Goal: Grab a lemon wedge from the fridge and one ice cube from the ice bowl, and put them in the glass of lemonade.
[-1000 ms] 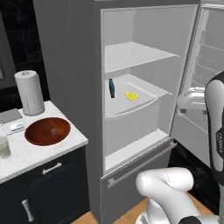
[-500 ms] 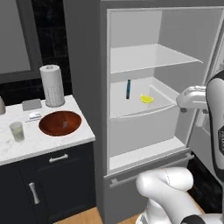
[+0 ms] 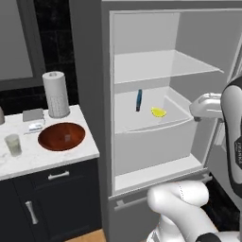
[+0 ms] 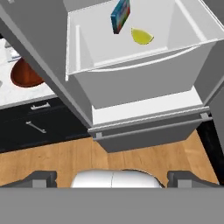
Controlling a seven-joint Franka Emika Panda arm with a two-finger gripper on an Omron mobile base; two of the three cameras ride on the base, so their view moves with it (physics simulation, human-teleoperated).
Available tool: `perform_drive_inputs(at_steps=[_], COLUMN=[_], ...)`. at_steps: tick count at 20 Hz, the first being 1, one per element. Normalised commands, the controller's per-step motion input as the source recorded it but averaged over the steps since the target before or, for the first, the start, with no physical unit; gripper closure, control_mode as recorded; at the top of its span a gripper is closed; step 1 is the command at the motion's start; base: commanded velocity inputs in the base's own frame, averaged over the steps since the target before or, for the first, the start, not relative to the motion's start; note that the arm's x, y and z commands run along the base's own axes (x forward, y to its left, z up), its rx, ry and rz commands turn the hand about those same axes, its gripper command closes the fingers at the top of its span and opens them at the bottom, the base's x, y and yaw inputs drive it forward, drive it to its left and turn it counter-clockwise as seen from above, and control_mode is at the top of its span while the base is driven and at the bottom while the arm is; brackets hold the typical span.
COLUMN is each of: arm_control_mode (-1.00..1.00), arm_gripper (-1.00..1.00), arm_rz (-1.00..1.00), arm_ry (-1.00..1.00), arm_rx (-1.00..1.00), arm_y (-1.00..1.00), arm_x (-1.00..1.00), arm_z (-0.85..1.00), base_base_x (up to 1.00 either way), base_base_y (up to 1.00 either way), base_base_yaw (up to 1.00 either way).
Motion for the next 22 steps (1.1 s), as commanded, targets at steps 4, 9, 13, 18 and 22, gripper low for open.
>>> perform_drive_inputs(at_steps=[4,9,13,18,22], arm_control_mode=[1.00,1.00,1.00,1.00,1.00], arm_gripper=[-1.00,-1.00,-1.00,-1.00,-1.00], arm_rz=[0.00,0.00,0.00,0.00,0.00], arm_ry=[0.00,0.00,0.00,0.00,0.00], arm_rx=[0.00,0.00,0.00,0.00,0.00], arm_y=[0.00,0.00,0.00,0.00,0.00], arm_x=[0.00,0.00,0.00,0.00,0.00], arm_z=[0.00,0.00,0.00,0.00,0.00], base_base_x=[0.32,0.44,0.45,0.37,0.32], base_base_y=[-0.44,-0.27,0.09,0.19,0.00], base_base_yaw=[0.11,0.11,0.02,0.00,0.00])
